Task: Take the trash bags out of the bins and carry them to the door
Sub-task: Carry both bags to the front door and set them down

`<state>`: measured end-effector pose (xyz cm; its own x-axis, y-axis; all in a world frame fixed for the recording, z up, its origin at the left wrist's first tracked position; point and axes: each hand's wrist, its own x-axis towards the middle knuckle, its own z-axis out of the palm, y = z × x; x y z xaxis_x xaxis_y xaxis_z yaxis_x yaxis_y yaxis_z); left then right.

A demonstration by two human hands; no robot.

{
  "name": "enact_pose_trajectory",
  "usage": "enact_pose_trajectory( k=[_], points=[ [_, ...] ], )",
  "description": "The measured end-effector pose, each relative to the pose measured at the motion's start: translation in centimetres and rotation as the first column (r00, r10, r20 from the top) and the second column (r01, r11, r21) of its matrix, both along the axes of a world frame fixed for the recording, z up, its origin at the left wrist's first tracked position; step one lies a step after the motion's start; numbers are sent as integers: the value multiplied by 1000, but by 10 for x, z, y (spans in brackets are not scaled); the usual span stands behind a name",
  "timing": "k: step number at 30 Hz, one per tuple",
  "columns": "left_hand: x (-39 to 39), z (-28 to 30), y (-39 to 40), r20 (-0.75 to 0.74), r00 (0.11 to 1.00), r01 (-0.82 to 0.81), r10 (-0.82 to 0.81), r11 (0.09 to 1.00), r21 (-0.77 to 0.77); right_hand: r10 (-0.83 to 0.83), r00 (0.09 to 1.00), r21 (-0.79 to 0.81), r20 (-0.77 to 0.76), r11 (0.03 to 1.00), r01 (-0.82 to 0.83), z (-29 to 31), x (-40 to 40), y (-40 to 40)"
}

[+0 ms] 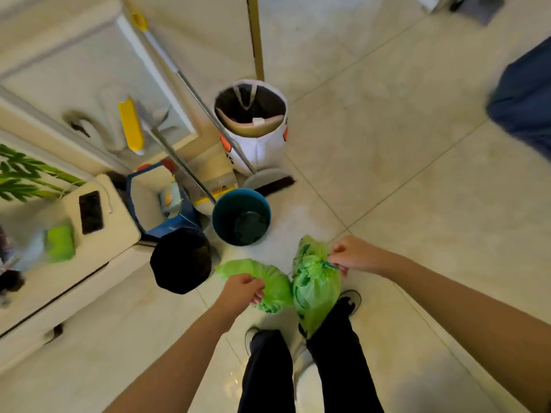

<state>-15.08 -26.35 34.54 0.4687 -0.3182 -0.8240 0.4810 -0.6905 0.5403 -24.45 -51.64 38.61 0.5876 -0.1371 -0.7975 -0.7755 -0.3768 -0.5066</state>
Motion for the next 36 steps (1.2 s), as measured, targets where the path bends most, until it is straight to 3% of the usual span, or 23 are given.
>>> enact_pose_trajectory(
  k=[2,4,9,12,20,25,31,36],
  points=[
    [-11,22,-23,34,987,157,-157,988,-1,-40,999,-17,23,999,40,23,-20,-22],
    [-22,41,-48,58,975,214,-213,977,-14,-86,996,-27,33,996,87,44,-41,-45],
    [-41,83,-122,99,980,177,-171,982,-60,-308,949,-24,67,950,310,93,-94,-96],
    [-53,107,-177,99,985,149,-140,984,-95,-521,845,-1,122,851,525,116,-133,-130],
    [-83,138,-315,133,973,210,-188,962,-177,-856,473,111,209,502,858,142,-212,-208],
    [-104,151,-393,103,952,304,-287,925,-230,-976,102,280,195,155,947,151,-237,-245],
    [-130,159,-496,76,883,464,-463,836,-292,-931,-328,383,158,-248,890,149,-271,-290],
    [-153,166,-579,74,758,635,-648,706,-312,-743,-645,441,176,-526,727,152,-300,-325]
  ],
)
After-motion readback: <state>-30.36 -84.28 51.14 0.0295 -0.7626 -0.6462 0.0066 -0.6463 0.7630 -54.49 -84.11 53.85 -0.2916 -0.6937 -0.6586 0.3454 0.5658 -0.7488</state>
